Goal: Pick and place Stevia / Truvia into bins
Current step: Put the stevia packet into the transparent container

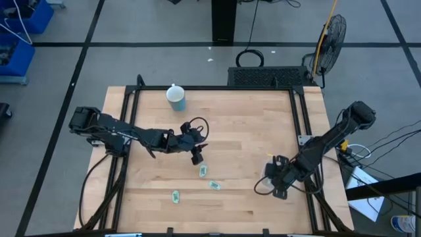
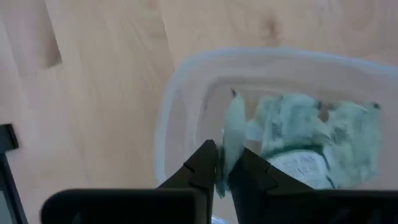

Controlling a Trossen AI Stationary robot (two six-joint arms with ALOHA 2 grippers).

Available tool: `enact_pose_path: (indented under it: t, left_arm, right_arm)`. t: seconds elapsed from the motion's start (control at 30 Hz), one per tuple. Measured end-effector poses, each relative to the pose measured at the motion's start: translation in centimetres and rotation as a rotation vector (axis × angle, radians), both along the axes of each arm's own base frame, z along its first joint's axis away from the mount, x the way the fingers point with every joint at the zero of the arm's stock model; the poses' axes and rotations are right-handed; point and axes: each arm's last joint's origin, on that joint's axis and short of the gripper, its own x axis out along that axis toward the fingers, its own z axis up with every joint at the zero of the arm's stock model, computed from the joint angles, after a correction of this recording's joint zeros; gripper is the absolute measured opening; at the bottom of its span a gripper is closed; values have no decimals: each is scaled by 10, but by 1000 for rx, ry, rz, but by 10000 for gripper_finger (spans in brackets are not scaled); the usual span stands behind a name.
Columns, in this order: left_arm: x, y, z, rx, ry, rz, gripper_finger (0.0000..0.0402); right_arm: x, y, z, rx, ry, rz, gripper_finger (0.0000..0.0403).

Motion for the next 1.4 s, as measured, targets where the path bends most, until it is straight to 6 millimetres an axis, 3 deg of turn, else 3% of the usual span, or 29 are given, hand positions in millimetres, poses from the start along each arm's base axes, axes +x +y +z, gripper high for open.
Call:
enact_pose_path:
  t: [0.3,0.43,0.63,0.73,1.1,1.4]
  left_arm:
    - [0,0,0,2,1,-2,150]
    - [0,0,0,4,2,-3,150]
    - [0,0,0,-6,-6,6,150]
    - [1,0,1,-17,-15,13,150]
    - [0,-1,1,-46,-23,24,150]
    - [0,-2,0,-52,-15,12,150]
  right_arm:
    - [1,-4,-4,-16,-10,99,99]
    - [4,-8,8,-23,-57,151,116]
    - [18,-22,41,-196,-367,143,117]
    - [34,-27,47,-249,-522,157,120]
    - [125,-31,-21,-184,-788,340,172]
    - [185,-20,-56,-135,-757,362,179]
